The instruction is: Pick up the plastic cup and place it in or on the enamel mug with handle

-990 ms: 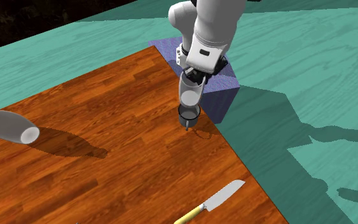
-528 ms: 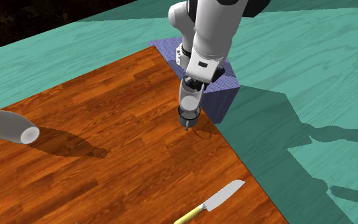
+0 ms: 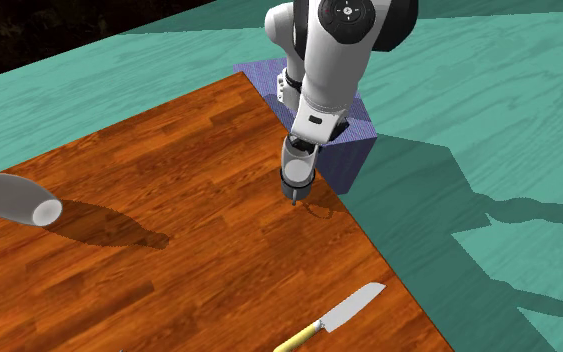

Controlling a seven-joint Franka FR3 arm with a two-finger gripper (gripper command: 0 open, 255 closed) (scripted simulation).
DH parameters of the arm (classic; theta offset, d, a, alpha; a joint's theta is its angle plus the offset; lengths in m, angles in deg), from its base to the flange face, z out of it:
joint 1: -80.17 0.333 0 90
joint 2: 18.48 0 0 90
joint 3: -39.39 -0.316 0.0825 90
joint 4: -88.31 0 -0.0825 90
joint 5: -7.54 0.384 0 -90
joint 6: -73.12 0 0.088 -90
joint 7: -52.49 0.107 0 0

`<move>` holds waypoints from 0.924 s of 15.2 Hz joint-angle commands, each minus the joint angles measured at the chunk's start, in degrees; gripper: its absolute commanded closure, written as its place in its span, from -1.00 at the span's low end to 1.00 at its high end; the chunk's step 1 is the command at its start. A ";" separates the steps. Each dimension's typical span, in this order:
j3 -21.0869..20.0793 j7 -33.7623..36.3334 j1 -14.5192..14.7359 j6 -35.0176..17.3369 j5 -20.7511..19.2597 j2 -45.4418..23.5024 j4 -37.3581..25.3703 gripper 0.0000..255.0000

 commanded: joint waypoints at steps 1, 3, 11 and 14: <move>0.09 -0.06 -0.03 -1.66 0.01 -0.26 1.35 1.00; 0.15 -0.09 -0.05 -2.72 0.02 -0.49 2.18 1.00; 0.15 -0.09 -0.05 -2.73 0.00 -0.42 2.26 -1.00; 0.14 -0.07 -0.04 -2.74 0.02 -0.49 2.20 -1.00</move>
